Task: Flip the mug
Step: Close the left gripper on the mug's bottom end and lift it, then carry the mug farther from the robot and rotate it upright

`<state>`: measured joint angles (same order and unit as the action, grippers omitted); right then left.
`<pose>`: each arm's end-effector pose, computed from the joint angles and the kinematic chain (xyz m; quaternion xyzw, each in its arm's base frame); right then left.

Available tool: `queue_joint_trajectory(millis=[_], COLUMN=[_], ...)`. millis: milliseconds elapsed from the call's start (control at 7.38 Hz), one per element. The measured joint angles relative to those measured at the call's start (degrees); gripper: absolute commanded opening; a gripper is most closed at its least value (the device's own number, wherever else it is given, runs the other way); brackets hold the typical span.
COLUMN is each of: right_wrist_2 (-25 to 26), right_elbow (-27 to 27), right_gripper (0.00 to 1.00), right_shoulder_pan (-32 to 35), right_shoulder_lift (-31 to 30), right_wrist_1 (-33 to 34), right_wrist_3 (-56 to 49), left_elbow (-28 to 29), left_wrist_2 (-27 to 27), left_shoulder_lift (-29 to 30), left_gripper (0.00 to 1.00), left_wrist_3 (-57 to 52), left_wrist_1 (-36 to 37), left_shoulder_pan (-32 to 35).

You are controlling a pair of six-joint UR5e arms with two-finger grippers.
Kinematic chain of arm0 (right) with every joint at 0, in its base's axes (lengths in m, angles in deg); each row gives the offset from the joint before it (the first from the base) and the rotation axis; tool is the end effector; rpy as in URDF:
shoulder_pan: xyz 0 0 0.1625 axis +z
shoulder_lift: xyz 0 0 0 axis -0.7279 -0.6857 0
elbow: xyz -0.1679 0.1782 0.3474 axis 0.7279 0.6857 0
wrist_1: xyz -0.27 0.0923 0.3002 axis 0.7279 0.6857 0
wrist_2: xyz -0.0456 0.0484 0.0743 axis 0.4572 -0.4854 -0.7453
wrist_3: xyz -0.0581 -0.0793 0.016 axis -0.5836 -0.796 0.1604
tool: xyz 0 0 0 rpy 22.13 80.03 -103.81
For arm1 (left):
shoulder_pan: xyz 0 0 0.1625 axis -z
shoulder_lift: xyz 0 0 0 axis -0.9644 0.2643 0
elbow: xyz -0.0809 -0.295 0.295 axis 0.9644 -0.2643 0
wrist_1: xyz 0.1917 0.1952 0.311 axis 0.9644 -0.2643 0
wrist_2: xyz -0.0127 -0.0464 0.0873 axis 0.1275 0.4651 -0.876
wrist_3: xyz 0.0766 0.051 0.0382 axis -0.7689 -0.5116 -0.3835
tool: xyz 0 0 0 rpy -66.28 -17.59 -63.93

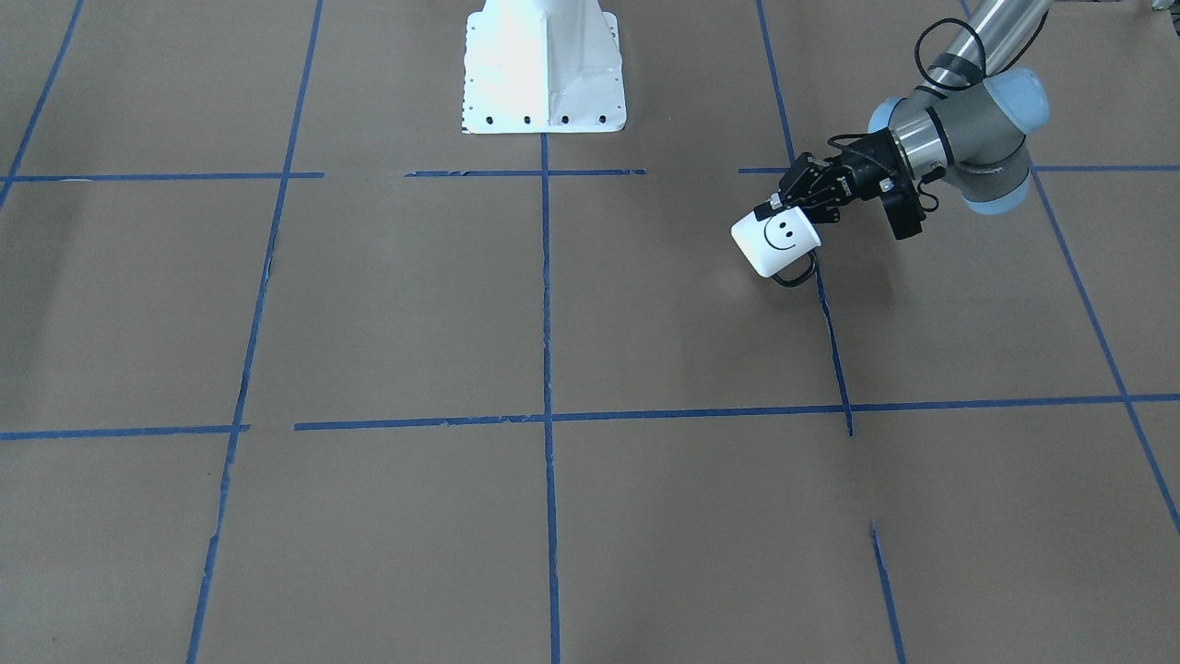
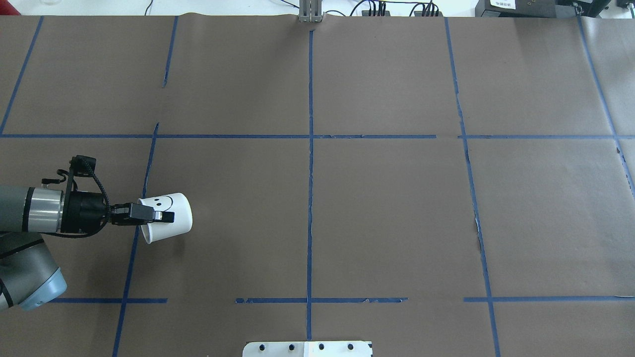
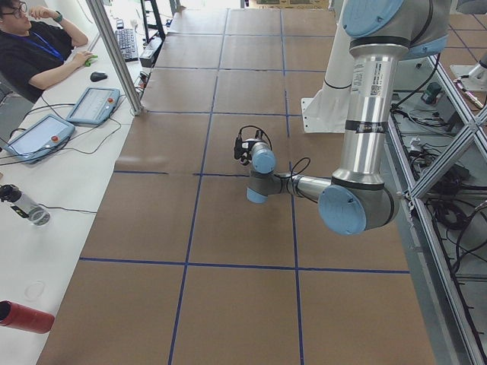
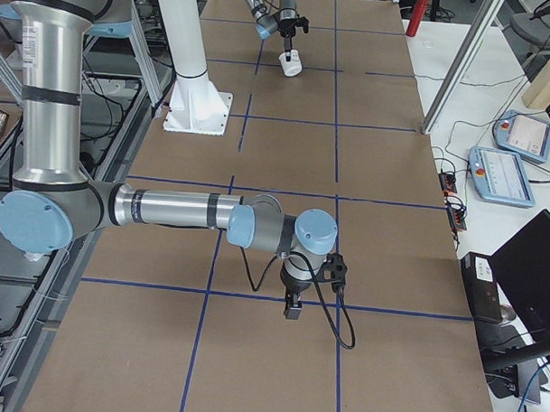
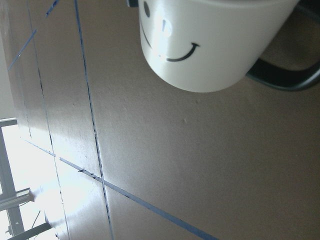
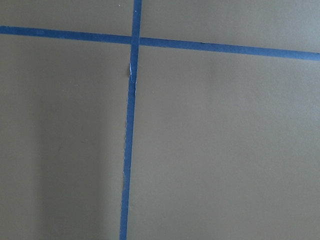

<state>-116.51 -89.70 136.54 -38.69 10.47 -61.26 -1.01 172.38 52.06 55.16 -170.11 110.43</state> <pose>0.0673 -0.4550 0.6678 -0.0375 -0.3484 -0.0474 0.9354 0.3534 -0.3579 0.4630 0.0664 0.7767 -0.0041 0.6264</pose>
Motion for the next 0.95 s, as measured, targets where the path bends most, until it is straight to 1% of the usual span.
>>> queue_joint_trajectory(millis=[135, 271, 406, 542, 677, 948], right_wrist_2=[0.00, 0.00, 0.00, 0.00, 0.00, 0.00], right_elbow=[0.00, 0.00, 0.00, 0.00, 0.00, 0.00], right_gripper=[1.00, 1.00, 1.00, 1.00, 1.00, 1.00], right_shoulder_pan=[0.00, 0.00, 0.00, 0.00, 0.00, 0.00], right_shoulder_lift=[0.00, 0.00, 0.00, 0.00, 0.00, 0.00], right_wrist_1=[0.00, 0.00, 0.00, 0.00, 0.00, 0.00], right_wrist_3=[0.00, 0.00, 0.00, 0.00, 0.00, 0.00], left_elbow=[-0.71, -2.14, -5.29, -9.06, -11.55, -12.83], left_wrist_2=[1.05, 2.00, 2.55, 2.85, 2.92, 2.86], left_shoulder_lift=[1.15, 2.07, 2.80, 4.19, 7.41, 17.49], left_gripper=[0.00, 0.00, 0.00, 0.00, 0.00, 0.00], left_wrist_3=[1.39, 2.46, 3.01, 3.23, 3.30, 3.34], left_wrist_1=[1.19, 5.30, 13.27, 23.91, 35.53, 57.95], left_shoulder_pan=[0.01, 0.01, 0.01, 0.02, 0.01, -0.27])
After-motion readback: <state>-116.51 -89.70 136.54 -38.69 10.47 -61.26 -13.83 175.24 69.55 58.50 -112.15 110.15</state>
